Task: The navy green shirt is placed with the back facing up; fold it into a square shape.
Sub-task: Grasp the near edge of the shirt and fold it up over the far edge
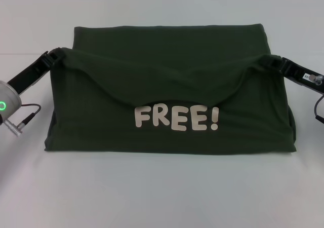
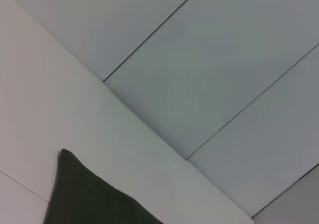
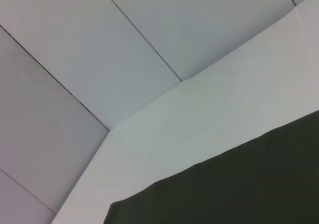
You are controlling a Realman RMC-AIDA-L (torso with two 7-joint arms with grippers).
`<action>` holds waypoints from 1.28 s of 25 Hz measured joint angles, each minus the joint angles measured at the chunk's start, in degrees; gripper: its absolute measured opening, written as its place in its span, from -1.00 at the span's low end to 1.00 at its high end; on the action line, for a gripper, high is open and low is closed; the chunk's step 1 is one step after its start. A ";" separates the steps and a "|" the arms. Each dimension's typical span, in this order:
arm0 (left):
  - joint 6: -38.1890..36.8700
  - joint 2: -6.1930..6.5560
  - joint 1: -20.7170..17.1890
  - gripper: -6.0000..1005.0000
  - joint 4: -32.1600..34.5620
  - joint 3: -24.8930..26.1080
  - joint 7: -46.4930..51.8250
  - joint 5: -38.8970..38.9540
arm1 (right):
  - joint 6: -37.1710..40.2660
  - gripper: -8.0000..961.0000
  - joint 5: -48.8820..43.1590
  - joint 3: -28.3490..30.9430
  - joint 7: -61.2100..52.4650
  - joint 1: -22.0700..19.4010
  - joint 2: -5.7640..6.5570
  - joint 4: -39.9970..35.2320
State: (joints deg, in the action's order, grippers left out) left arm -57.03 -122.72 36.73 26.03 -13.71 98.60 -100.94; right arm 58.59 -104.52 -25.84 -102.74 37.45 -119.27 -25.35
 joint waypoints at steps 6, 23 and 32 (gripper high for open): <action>1.06 -0.84 0.52 -0.98 -0.18 0.25 -2.42 0.36 | -3.36 -0.82 -0.05 -1.42 -0.12 0.22 -0.22 0.82; 3.44 -0.91 -0.37 -0.01 -2.30 0.51 -5.81 4.52 | -2.76 0.29 0.25 -0.89 -2.85 -2.04 0.59 1.38; -8.96 3.41 -4.14 0.22 -2.10 -9.77 1.61 3.19 | 16.40 0.97 -0.23 -3.37 7.81 -5.00 2.43 0.30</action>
State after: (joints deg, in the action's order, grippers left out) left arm -65.99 -119.31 32.59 23.93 -23.47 100.20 -97.75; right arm 74.99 -104.76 -29.21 -94.92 32.45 -116.83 -25.05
